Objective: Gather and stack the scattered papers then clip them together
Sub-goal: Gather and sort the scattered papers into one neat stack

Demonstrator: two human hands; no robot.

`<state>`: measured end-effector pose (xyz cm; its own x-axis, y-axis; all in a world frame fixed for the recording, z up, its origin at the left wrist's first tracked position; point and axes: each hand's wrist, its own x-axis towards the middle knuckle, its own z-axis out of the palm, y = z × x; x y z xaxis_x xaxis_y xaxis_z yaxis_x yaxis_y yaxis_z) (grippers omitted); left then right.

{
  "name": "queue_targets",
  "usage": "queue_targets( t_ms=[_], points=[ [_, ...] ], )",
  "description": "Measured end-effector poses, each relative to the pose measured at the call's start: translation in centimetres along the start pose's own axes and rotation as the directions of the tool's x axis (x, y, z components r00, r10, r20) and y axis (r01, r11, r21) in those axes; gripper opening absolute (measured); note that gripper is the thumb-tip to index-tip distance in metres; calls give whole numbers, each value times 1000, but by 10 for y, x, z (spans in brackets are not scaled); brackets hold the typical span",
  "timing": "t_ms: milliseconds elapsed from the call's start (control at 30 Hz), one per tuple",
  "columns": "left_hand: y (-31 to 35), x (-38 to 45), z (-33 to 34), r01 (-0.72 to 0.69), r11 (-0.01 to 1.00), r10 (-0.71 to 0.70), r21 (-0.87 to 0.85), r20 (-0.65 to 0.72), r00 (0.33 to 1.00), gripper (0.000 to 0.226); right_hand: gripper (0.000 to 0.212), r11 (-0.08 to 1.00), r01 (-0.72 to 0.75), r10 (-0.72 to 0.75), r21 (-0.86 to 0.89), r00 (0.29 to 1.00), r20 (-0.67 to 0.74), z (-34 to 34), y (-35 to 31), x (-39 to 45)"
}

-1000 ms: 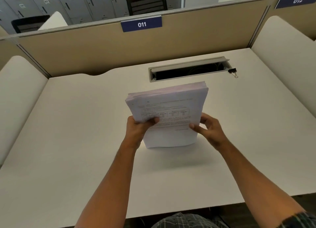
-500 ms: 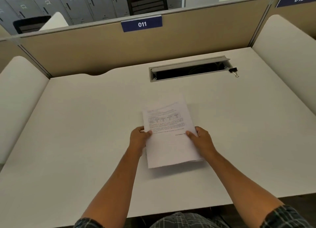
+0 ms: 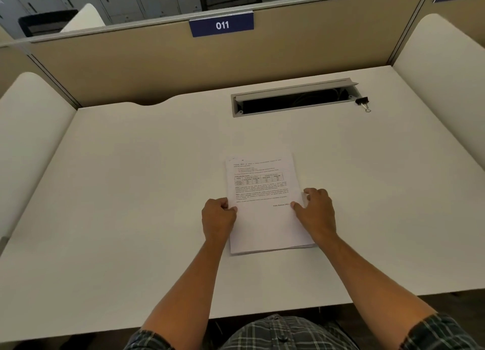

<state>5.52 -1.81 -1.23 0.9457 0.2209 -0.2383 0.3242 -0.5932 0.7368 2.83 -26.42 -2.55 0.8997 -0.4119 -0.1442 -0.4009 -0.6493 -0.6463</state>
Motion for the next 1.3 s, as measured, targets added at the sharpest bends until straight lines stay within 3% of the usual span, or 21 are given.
queue_targets(
  t_ms=[133,367,767,900,1300],
  points=[
    [3,-4,3,9,1000,-8,28,-33,999,18,30,1000,4,-4,28,1000,-1,0,1,5],
    [5,-3,5,57,997,-53,48,-72,996,17,44,999,-20,18,41,999,42,2,0,10],
    [-5,2,11,15,990,-3,137,-89,996,12,45,996,-22,21,-92,1000,-21,7,-3,-1],
    [-6,2,12,-4,987,18,158,-85,996,34,46,995,-4,3,-98,1000,-16,8,-3,-3],
    [-1,-4,14,-48,981,62,186,-72,995,51,46,997,-21,21,-70,1000,-5,8,-2,-2]
  ],
)
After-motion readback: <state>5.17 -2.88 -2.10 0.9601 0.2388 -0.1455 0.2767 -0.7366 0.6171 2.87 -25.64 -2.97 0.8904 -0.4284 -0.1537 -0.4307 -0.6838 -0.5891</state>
